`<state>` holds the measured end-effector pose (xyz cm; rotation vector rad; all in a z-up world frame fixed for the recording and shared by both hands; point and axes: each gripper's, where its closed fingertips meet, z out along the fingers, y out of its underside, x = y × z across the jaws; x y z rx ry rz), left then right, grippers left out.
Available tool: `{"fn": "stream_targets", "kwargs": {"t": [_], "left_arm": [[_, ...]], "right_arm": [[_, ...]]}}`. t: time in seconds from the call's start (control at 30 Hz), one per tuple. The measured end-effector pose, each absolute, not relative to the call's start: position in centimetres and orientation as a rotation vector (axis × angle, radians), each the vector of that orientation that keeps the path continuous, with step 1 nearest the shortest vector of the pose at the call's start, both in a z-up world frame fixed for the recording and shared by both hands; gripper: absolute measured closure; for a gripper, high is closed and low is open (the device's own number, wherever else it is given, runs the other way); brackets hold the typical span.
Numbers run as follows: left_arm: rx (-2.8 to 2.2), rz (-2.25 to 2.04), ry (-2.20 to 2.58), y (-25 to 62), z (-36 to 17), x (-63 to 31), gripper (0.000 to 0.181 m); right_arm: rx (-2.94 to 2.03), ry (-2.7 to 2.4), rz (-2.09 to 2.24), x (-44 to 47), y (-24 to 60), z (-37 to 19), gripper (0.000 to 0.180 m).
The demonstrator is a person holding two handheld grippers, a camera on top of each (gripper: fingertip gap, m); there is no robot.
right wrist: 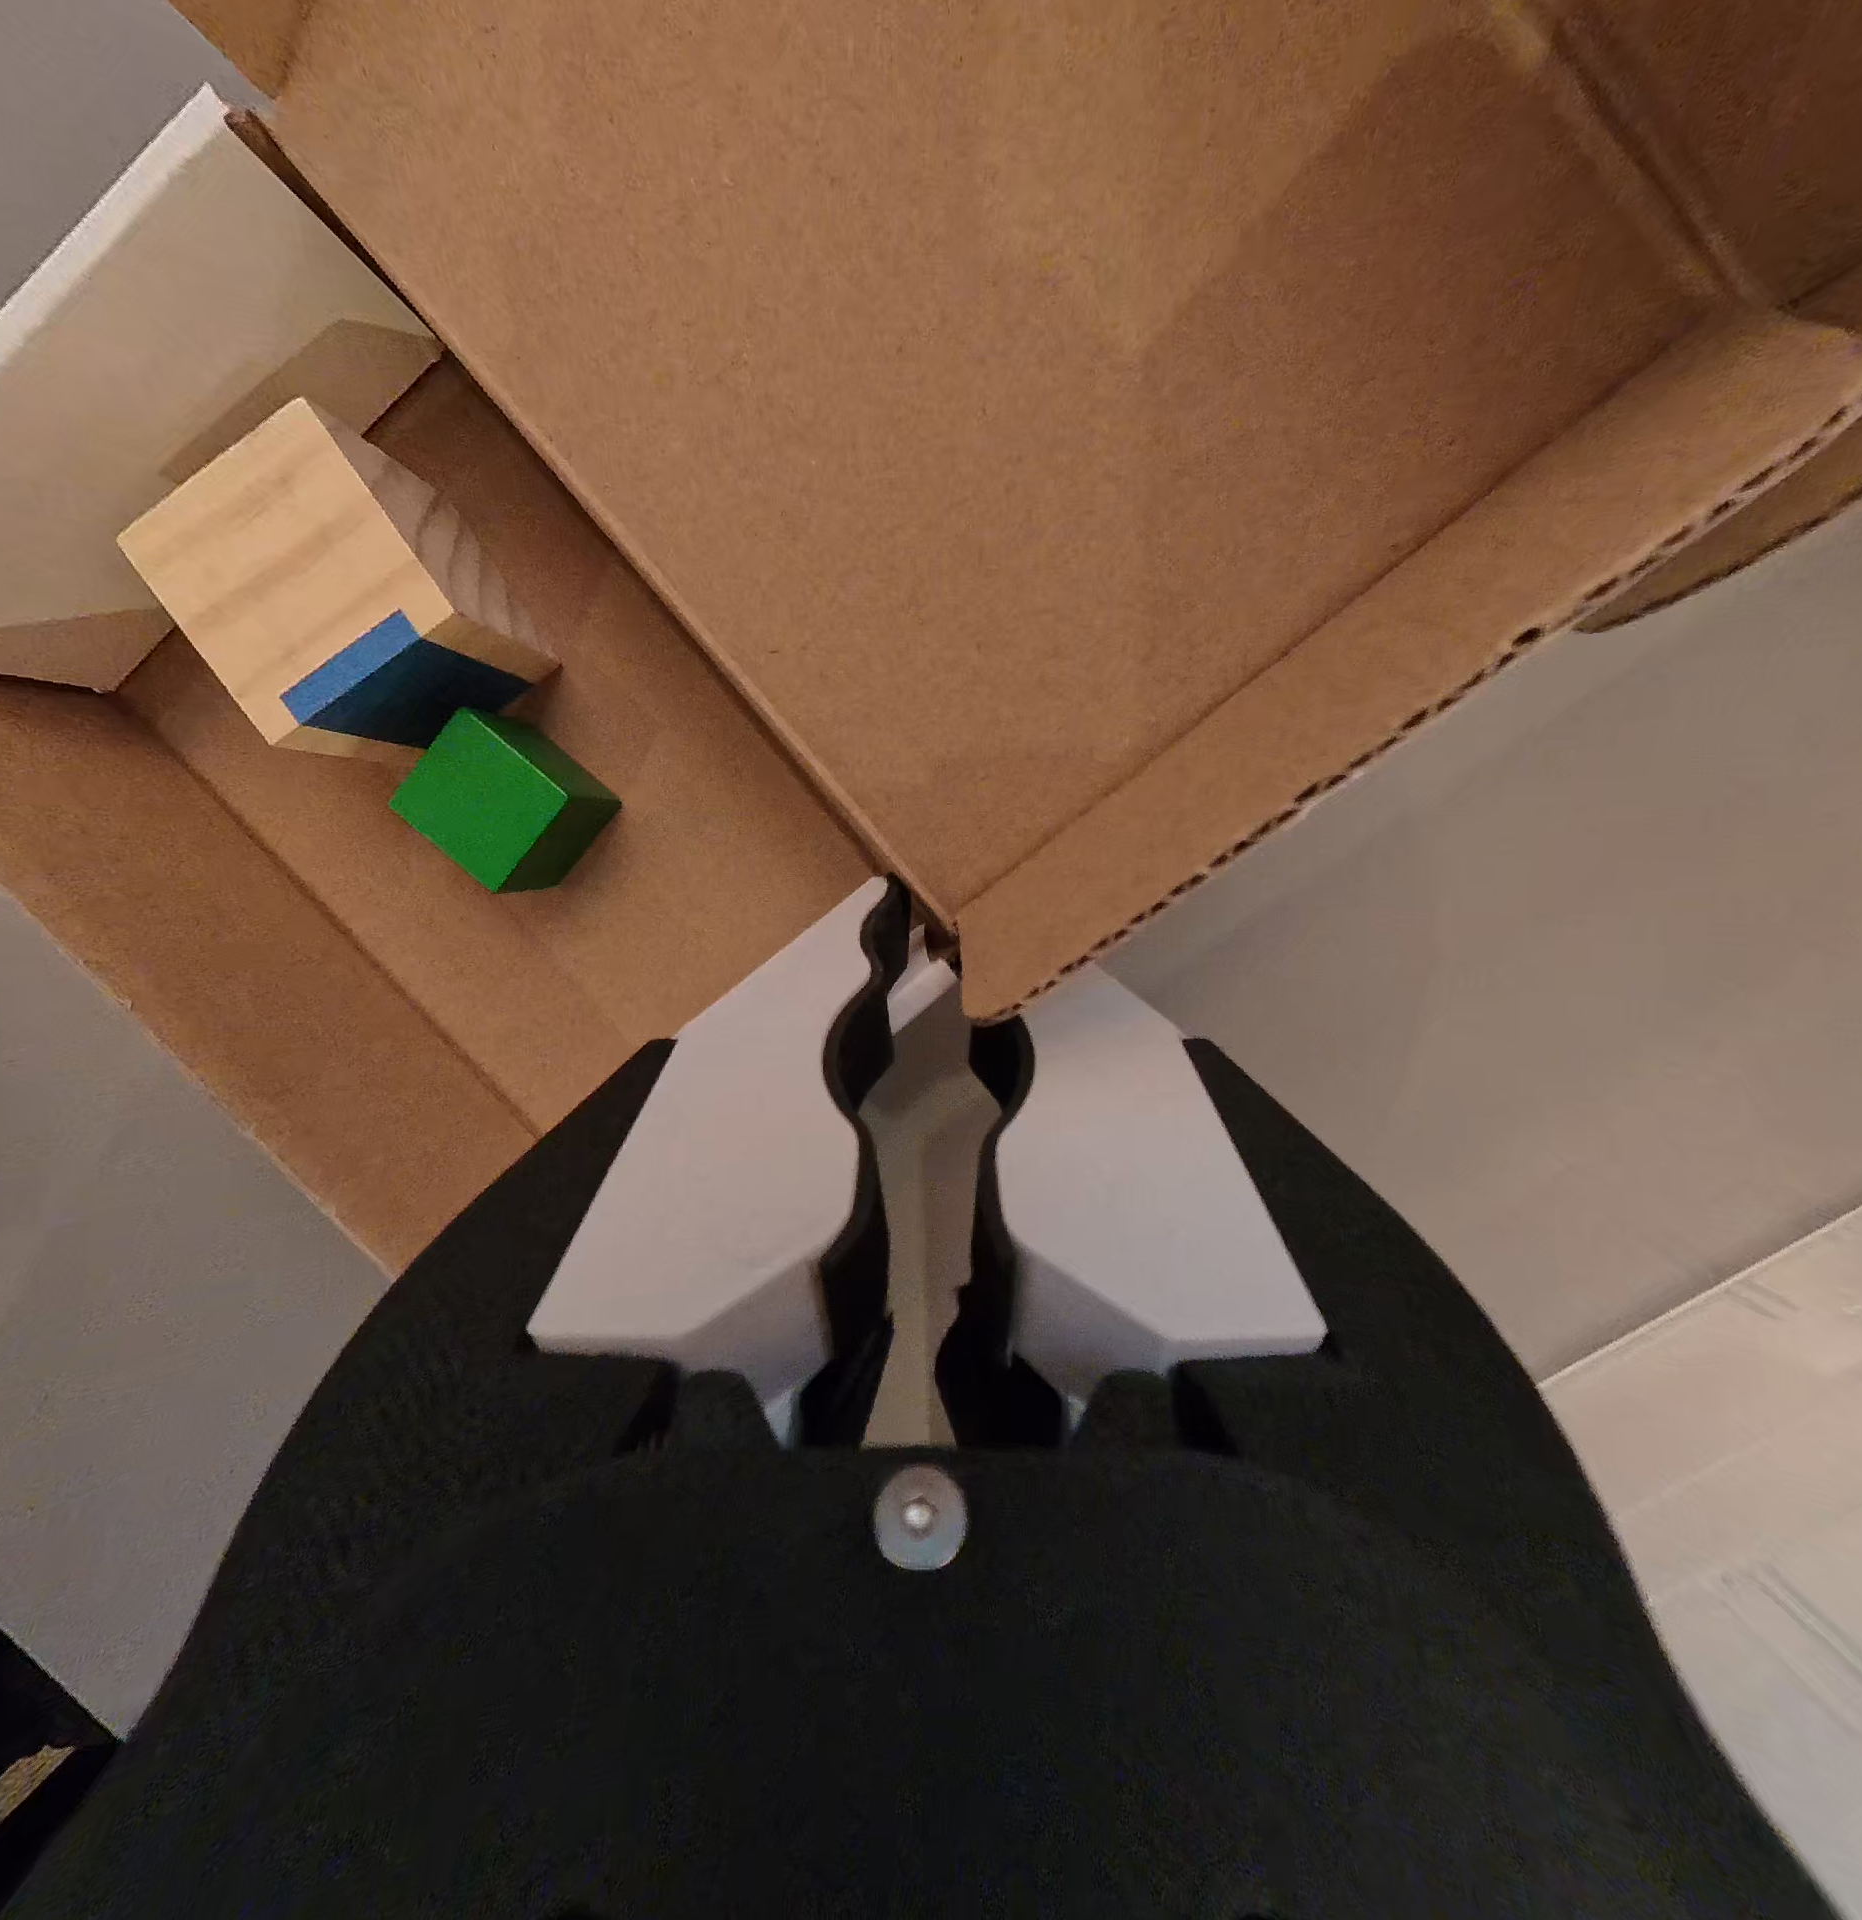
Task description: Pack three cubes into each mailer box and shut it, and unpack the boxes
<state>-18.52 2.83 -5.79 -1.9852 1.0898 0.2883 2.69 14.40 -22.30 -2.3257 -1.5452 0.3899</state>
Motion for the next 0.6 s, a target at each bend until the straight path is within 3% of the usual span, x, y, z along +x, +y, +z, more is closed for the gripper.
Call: {"fn": "stream_targets", "kwargs": {"t": [0.27,0.43,0.6], "left_arm": [[-1.956,-0.053,1.41,6.6,-14.0,-0.2,0.161],[-2.021,-0.056,1.511,8.4,-19.8,3.0,0.16],[-2.022,-0.037,1.514,8.6,-21.4,3.4,0.16]], "right_arm": [[-2.328,-1.539,0.396,2.7,14.4,-22.3,0.174],[-2.321,-1.541,0.4,2.7,14.4,-22.3,0.174],[-2.312,-1.544,0.401,2.7,14.4,-22.3,0.174]]}}
